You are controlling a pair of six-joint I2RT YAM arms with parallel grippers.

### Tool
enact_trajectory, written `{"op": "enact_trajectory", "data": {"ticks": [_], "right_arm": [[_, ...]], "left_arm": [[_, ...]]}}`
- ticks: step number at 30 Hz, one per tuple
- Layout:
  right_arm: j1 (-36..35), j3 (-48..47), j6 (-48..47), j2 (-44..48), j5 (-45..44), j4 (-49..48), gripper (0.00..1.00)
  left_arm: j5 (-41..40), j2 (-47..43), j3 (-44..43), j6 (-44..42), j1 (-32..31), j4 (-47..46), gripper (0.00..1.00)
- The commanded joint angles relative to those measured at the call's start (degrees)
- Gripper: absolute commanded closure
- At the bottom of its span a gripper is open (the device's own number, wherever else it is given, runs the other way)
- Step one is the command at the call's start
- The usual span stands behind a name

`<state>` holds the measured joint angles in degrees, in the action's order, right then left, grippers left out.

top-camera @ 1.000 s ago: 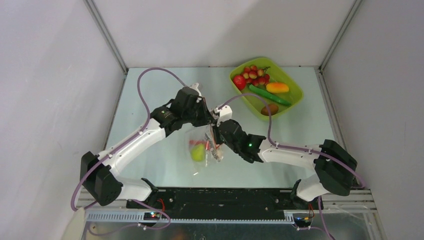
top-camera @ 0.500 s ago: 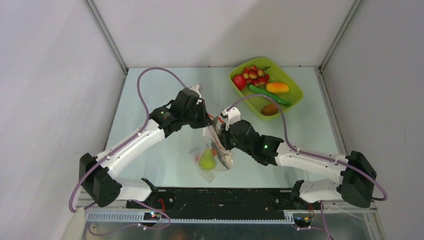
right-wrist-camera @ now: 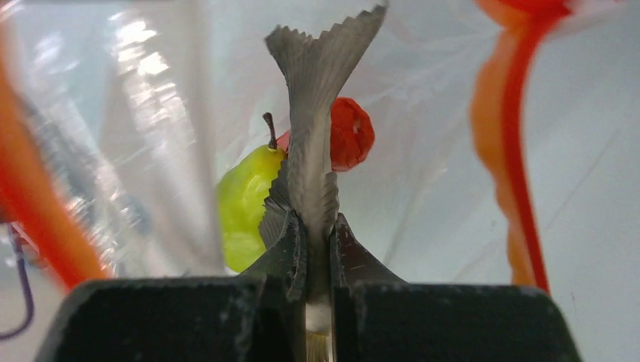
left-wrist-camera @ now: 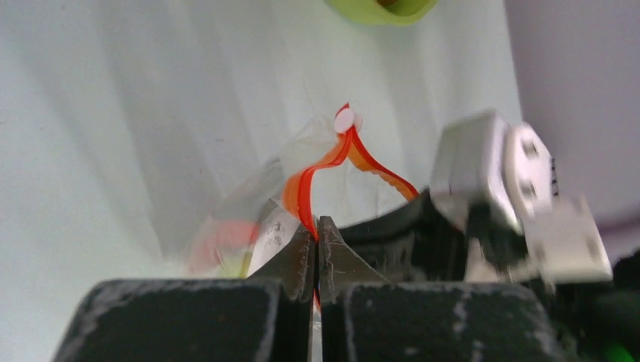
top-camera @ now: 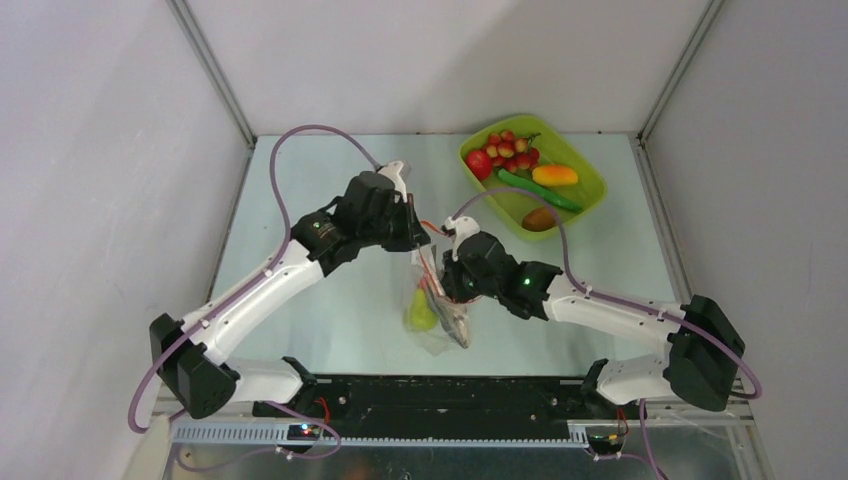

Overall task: Place the food in the zip-top bag and seal the zipper
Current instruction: Place the fake fish in the zipper food storage bag.

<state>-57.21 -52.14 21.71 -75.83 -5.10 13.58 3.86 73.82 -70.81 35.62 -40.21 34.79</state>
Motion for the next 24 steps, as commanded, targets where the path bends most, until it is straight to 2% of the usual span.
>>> {"op": "enact_trajectory", "data": {"ticks": [1,8,12,18,20,22,24], "right_arm": [[3.99,-4.08,12.0,0.4,-5.5,2.79,0.97],[5.1,-4.46,24.63,-0.28,-14.61,-2.55,0.97],[4.74,-4.46,28.82,-1.81,-25.88,-2.32,0.96],[4.75,-4.46,31.23,-4.4,-28.88,0.26,0.93],[4.44,-4.46,30.77,-4.41,-28.77,0.21,0.82],[3.74,-4.46,28.09,-3.51,-28.78,-0.6,0.61],[2.81,-4.46,25.23,-1.76,-28.78,-0.71,0.49]], "left_arm": [[2.13,-3.93,-0.69,-2.38,-2.45,-8.07,1.0],[1.78,-4.02,1.15,-1.39,-9.44,-9.08,1.0],[3.12,-4.31,3.02,1.68,-11.55,-10.6,1.0],[2.9,-6.18,4.12,3.51,-12.7,-12.1,1.0],[0.3,-6.91,4.47,3.81,-12.7,-11.71,1.0],[-4.0,-7.04,4.12,4.25,-12.7,-9.84,1.0],[-8.29,-6.51,3.29,4.73,-12.64,-7.94,1.0]]}}
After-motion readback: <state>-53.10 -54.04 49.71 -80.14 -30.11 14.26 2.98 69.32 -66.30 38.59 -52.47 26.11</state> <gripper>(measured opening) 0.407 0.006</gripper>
